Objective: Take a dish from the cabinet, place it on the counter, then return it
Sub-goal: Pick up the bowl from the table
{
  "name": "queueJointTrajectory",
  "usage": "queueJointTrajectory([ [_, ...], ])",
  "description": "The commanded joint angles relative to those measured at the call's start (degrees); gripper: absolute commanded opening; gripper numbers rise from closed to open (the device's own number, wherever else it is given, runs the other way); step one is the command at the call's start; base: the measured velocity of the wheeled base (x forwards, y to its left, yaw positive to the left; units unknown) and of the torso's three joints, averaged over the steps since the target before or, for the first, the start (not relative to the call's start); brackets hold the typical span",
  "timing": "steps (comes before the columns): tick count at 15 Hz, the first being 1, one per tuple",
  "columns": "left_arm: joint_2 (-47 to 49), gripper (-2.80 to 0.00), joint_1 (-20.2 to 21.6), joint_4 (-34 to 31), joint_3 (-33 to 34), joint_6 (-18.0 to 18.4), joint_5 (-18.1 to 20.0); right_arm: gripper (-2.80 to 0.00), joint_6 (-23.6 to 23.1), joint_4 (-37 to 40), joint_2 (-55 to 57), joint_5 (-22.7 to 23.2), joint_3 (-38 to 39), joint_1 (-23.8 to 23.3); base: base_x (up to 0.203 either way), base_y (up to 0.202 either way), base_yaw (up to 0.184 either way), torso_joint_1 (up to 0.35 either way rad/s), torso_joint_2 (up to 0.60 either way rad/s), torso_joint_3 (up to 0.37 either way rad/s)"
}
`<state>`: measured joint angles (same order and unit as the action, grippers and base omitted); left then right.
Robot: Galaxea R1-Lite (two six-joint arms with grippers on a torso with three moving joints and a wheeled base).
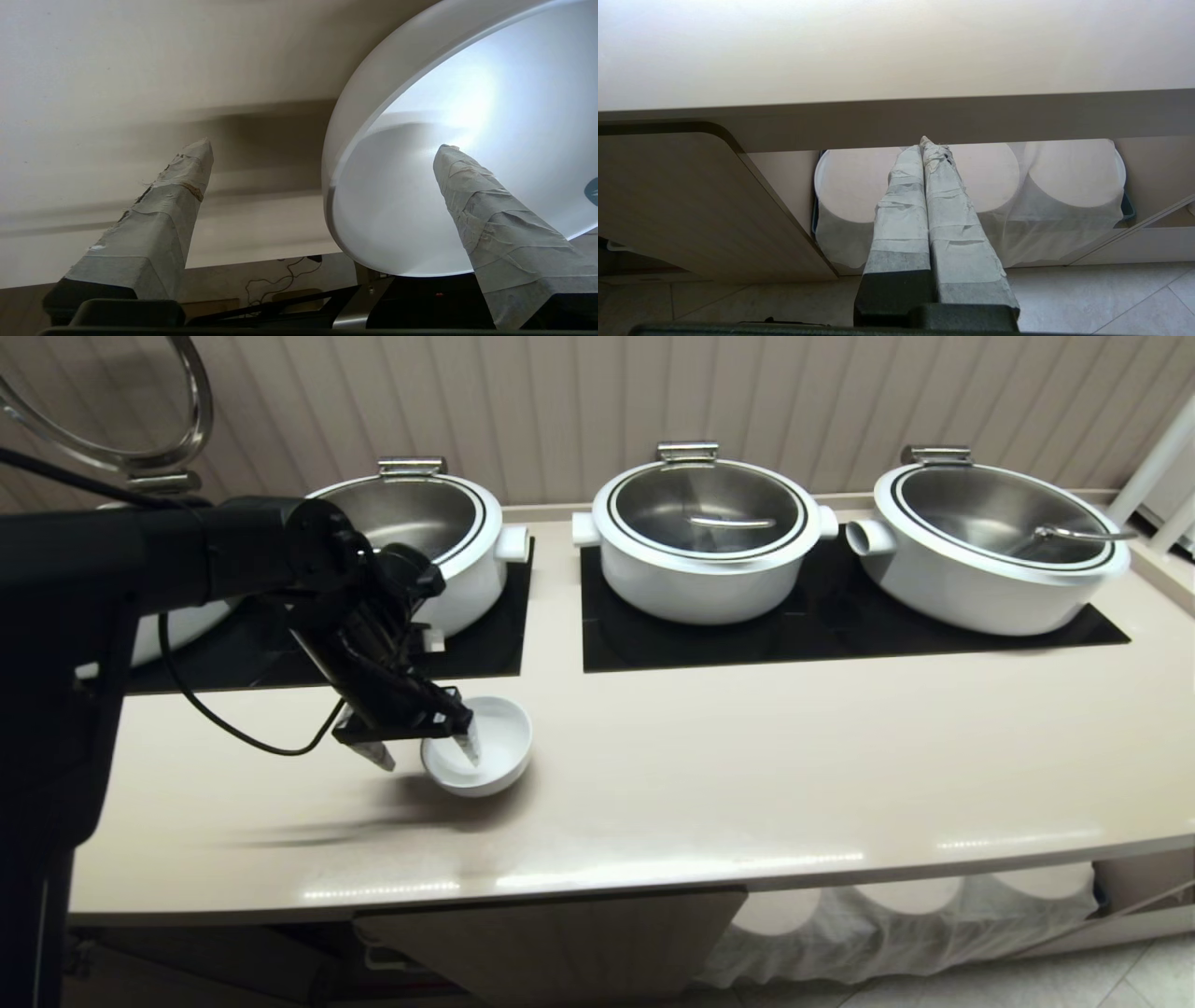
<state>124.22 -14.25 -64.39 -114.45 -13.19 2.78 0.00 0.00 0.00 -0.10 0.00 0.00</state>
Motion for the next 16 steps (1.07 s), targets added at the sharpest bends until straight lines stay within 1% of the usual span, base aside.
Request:
queueJointTrajectory([
  [1,0.5,0.0,0.0,-0.4,0.0,-0.1,0.0,-2.8,-0.1,0.0,0.0,0.0,0.0,0.0,0.0,0.0,0.0,0.0,0.0,0.0],
  [4,0.9,0.0,0.0,-0.3,0.0,-0.1,0.0,-2.8,0.0,0.0,0.0,0.0,0.0,0.0,0.0,0.0,0.0,0.0,0.0,0.0],
  [5,1.0,-2.8,0.0,-0.2,0.0,-0.1,0.0,-2.8,0.0,0.0,0.0,0.0,0.0,0.1,0.0,0.0,0.0,0.0,0.0,0.0],
  [9,1.7,-2.8,0.0,2.2,0.0,-0.3,-0.3,-2.8,-0.1,0.0,0.0,0.0,0.0,0.0,0.0,0.0,0.0,0.0,0.0,0.0],
  [16,1.4,-2.8,-0.2,2.2,0.0,-0.5,-0.1,-2.8,-0.1,0.0,0.0,0.0,0.0,0.0,0.0,0.0,0.0,0.0,0.0,0.0],
])
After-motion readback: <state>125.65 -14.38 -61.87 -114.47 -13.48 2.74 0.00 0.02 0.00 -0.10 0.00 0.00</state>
